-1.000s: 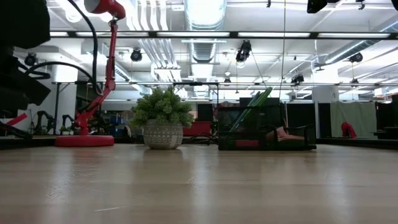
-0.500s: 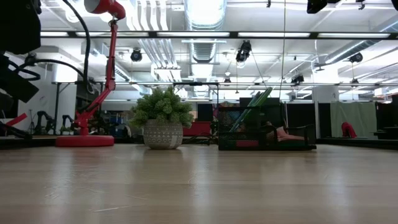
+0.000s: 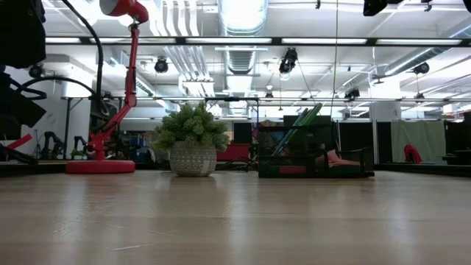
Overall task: Pick and place office supplies into organizer
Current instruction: Put the yellow pencil into the black desk organizer
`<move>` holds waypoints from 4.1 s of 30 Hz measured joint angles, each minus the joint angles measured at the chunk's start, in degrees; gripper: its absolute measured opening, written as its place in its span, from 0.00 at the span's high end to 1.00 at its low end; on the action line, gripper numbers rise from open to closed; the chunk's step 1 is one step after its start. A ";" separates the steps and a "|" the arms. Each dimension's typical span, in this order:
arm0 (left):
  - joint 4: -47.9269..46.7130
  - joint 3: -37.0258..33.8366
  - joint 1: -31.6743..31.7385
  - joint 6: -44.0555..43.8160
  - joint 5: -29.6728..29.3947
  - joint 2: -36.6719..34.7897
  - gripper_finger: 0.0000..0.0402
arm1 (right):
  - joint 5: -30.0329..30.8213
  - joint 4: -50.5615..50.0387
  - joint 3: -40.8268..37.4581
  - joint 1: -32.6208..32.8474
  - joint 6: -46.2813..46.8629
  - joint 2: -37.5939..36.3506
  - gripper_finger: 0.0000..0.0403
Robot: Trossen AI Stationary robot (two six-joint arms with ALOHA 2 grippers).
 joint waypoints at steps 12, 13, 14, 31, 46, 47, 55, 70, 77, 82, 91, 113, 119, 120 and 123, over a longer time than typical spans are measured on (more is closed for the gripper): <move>4.70 6.45 -0.17 -1.93 -4.90 1.35 0.70 | 0.01 0.00 0.00 0.00 0.02 0.00 0.88; 5.40 7.42 -0.17 -1.31 -7.11 1.32 0.70 | 0.00 -0.02 0.00 0.00 0.00 0.00 0.88; 6.14 8.40 -0.17 -0.79 -9.49 1.31 0.70 | 0.00 0.00 0.00 0.00 0.01 0.00 0.88; -16.35 18.86 8.45 1.90 -14.39 1.70 0.70 | 0.00 0.48 0.00 0.00 0.02 -0.02 0.88; -13.96 8.58 9.60 -0.07 3.48 1.87 0.70 | 0.00 0.34 0.00 0.00 -0.04 -0.02 0.88; -13.00 8.45 9.60 0.48 3.33 1.94 0.70 | 0.00 0.36 0.00 0.00 -0.04 -0.02 0.88; -11.47 7.64 9.01 2.06 4.96 7.20 0.70 | 0.00 0.20 0.00 0.00 -0.02 0.00 0.88; -4.32 5.63 8.86 9.11 9.81 19.00 0.70 | 0.00 -0.02 0.00 0.00 0.01 -0.01 0.88; -2.39 2.60 8.85 9.55 9.70 14.43 0.70 | 0.00 -0.02 0.00 0.00 0.00 0.00 0.88; 1.95 -1.42 8.78 7.76 10.12 6.22 0.70 | -0.01 -0.02 0.00 0.00 0.02 0.00 0.88; 5.46 -5.03 8.94 4.92 10.74 -0.17 0.70 | -0.02 -0.02 0.00 0.03 0.01 0.00 0.88; -1.95 1.74 8.23 2.70 19.70 14.68 0.87 | -0.02 0.04 0.00 0.01 0.02 0.00 0.88; -9.40 5.67 7.30 7.09 21.48 19.91 0.90 | -0.04 -0.03 0.00 0.02 0.02 0.00 0.88; -9.36 5.82 7.04 7.56 21.44 20.54 0.90 | -0.02 -0.05 0.00 0.02 0.02 0.00 0.88; -7.15 6.11 6.62 8.05 21.36 21.91 0.90 | -0.02 -0.03 0.00 0.02 0.02 0.00 0.88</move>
